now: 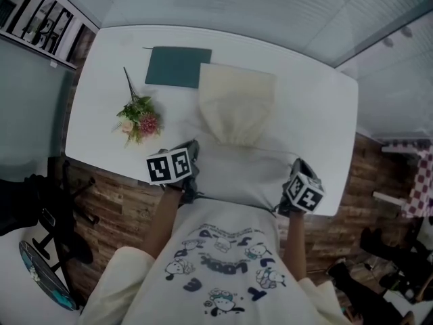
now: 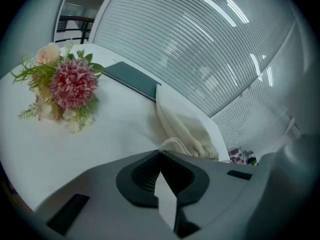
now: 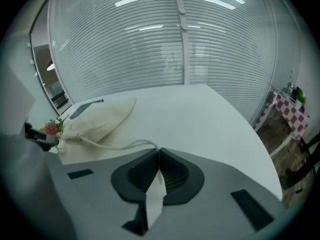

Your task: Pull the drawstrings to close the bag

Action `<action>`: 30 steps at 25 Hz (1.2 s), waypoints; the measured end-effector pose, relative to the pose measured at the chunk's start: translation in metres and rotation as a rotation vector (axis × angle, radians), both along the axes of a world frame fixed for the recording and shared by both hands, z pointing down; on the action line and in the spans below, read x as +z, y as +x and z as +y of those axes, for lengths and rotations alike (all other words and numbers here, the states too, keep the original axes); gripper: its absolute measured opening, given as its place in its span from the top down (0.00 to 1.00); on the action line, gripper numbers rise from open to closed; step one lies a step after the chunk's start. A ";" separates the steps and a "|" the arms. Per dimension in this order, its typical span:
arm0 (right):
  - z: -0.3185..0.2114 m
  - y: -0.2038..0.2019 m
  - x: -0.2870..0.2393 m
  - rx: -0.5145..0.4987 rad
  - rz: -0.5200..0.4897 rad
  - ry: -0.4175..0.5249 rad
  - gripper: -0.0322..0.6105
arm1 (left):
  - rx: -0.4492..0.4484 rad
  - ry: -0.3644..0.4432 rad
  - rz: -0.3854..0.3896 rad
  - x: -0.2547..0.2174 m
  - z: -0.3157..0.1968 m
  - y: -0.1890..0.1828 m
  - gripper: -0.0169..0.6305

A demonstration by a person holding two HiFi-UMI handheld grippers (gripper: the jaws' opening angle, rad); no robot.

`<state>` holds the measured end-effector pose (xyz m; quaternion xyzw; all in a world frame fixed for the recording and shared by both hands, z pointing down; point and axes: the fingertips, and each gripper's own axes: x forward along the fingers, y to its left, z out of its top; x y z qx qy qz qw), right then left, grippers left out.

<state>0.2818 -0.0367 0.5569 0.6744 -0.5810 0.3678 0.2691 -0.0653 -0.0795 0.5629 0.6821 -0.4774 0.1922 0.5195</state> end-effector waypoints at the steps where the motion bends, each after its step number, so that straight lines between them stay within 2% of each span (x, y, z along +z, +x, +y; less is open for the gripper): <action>1: 0.004 -0.005 0.006 -0.031 0.005 -0.033 0.92 | 0.034 0.002 -0.015 0.001 0.002 0.002 0.91; 4: 0.017 -0.018 0.017 -0.097 0.006 -0.100 0.92 | 0.131 0.010 -0.101 0.004 0.010 -0.001 0.90; 5: 0.021 -0.021 0.018 -0.113 -0.003 -0.110 0.89 | 0.156 0.012 -0.130 0.005 0.013 -0.003 0.90; 6: 0.024 -0.024 0.018 -0.127 -0.013 -0.117 0.72 | 0.172 0.014 -0.153 0.006 0.017 -0.006 0.90; 7: 0.026 -0.026 0.018 -0.139 -0.019 -0.122 0.60 | 0.176 0.014 -0.170 0.008 0.020 -0.009 0.90; 9: 0.028 -0.028 0.014 -0.164 -0.004 -0.117 0.60 | 0.178 0.015 -0.178 0.009 0.026 -0.013 0.87; 11: 0.022 -0.035 0.005 -0.227 0.023 -0.087 0.60 | 0.214 0.028 -0.178 0.008 0.030 -0.011 0.70; 12: 0.017 -0.043 -0.001 -0.280 0.029 -0.062 0.60 | 0.244 0.047 -0.192 0.006 0.030 -0.009 0.67; 16: -0.007 -0.093 -0.026 -0.551 0.033 0.033 0.60 | 0.380 0.162 -0.316 -0.010 0.022 -0.003 0.63; 18: -0.014 -0.118 -0.030 -0.680 0.051 0.037 0.60 | 0.448 0.214 -0.362 -0.022 0.016 0.005 0.63; 21: -0.019 -0.146 -0.024 -0.826 0.084 -0.006 0.60 | 0.521 0.267 -0.384 -0.036 0.008 0.017 0.63; 25: -0.020 -0.165 -0.009 -0.957 0.116 -0.069 0.60 | 0.686 0.302 -0.442 -0.035 0.005 0.033 0.63; 27: -0.019 -0.169 -0.001 -1.008 0.128 -0.096 0.65 | 0.778 0.307 -0.499 -0.027 0.004 0.039 0.63; 30: -0.020 -0.173 0.005 -1.064 0.159 -0.120 0.68 | 0.864 0.307 -0.571 -0.016 -0.002 0.042 0.63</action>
